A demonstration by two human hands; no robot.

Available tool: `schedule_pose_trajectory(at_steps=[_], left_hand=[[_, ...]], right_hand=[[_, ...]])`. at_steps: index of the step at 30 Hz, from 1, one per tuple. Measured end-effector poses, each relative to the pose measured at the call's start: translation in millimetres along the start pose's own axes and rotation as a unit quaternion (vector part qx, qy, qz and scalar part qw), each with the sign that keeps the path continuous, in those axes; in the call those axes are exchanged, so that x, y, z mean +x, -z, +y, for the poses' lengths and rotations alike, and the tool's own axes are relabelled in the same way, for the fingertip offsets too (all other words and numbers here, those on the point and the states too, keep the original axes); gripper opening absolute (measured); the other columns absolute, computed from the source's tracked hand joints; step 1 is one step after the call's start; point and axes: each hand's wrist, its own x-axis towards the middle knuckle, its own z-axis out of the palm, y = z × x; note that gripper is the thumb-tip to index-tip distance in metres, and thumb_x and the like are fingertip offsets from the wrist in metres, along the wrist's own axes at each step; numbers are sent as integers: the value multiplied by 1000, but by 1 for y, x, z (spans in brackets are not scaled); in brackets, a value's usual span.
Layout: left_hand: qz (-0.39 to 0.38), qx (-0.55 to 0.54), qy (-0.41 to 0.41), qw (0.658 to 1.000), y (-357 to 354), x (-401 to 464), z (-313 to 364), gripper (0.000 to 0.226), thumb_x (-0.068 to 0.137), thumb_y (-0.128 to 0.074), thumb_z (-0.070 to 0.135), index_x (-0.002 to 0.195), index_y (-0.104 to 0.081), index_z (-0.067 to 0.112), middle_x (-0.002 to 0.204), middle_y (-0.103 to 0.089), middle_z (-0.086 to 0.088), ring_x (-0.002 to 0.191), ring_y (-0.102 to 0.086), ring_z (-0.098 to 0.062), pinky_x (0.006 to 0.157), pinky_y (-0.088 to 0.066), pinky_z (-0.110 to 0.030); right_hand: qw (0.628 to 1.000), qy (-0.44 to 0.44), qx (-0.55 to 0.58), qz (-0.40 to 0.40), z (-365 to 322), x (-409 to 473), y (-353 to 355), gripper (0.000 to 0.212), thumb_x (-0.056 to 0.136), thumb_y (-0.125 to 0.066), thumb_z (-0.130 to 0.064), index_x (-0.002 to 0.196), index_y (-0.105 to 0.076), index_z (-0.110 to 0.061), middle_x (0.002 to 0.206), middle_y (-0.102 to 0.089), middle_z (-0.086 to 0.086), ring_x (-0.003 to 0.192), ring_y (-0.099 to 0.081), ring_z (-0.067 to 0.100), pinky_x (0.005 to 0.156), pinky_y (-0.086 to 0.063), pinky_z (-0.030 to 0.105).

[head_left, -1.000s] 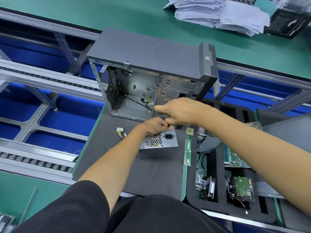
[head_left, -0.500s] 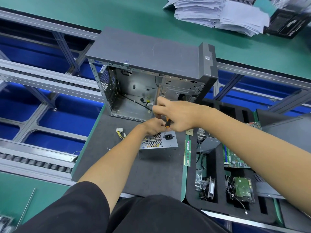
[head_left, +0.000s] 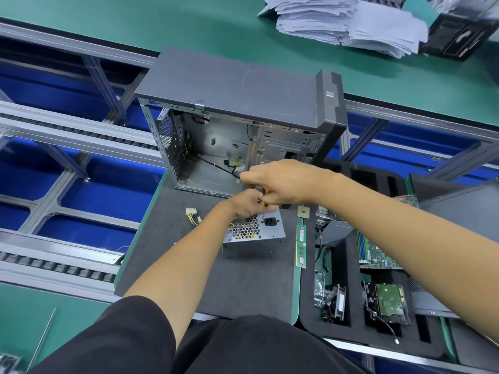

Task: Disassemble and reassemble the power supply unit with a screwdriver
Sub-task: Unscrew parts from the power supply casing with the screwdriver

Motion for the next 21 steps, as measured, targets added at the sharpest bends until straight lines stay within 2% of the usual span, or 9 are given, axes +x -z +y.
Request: schedule_pose_trajectory(at_steps=[1,3,5,7,10,12,16,18,21], left_hand=[[-7,-13,-10,1000,1,-1,1,48,94,-70,44,116,-66,2,117,-70,-16,114,-63,-25,101,-51,-41],[-22,-39,-19,999,2,-1,2,50,91,-75,42,125,-65,6,130,-65,-12,125,-57,-27,109,-46,-45],[-23,-49,-9,999,2,1,1,55,86,-80,41,124,-63,5,127,-65,-14,123,-58,-28,109,-46,-46],[-29,-76,-20,997,0,2,-2,52,86,-82,32,124,-62,2,123,-68,-16,119,-61,-25,105,-49,-42],[-49,-110,-21,992,2,2,-4,42,86,-83,21,121,-68,4,118,-71,-4,107,-64,-5,97,-49,-27],[-44,-117,-5,992,4,0,-3,43,82,-86,23,117,-67,7,117,-69,0,110,-62,-9,101,-48,-30],[-47,-108,2,993,5,1,-5,54,78,-87,29,117,-64,1,123,-67,-12,118,-59,-25,104,-46,-38],[-47,-104,6,993,5,1,-4,55,81,-86,25,125,-63,2,131,-65,-14,126,-57,-26,108,-46,-39],[-43,-118,6,992,6,0,-3,48,82,-86,21,123,-66,4,123,-69,-9,120,-61,-22,105,-48,-37]], right_hand=[[999,-1,-44,8,2,1,-1,17,88,-54,-21,98,-41,-24,84,-52,-5,72,-55,23,50,-34,33],[999,-10,-52,7,3,0,-3,13,91,-52,-24,100,-43,-25,88,-50,-6,71,-54,22,49,-30,31],[998,-24,51,-1,1,-1,-3,29,81,-58,-12,103,-44,-24,96,-43,-7,77,-51,20,50,-36,36],[991,-30,127,-5,-2,-2,0,39,73,-58,-2,102,-42,-23,95,-48,-6,83,-51,21,58,-45,44],[997,-35,63,25,3,-5,-2,28,82,-58,-17,99,-38,-25,72,-48,-8,64,-49,17,50,-34,36],[999,-28,4,38,5,-7,-4,22,86,-56,-26,96,-36,-28,67,-45,-8,58,-45,13,48,-26,32],[994,-13,110,13,0,-8,-3,32,79,-59,-8,99,-43,-27,95,-44,-7,83,-47,16,60,-45,42],[992,-22,122,9,-1,-8,-1,31,79,-56,-7,96,-40,-27,89,-48,-8,78,-50,15,58,-44,41],[999,-26,7,19,2,-7,-1,27,84,-55,-21,92,-31,-29,70,-49,-5,60,-49,19,48,-31,33]])
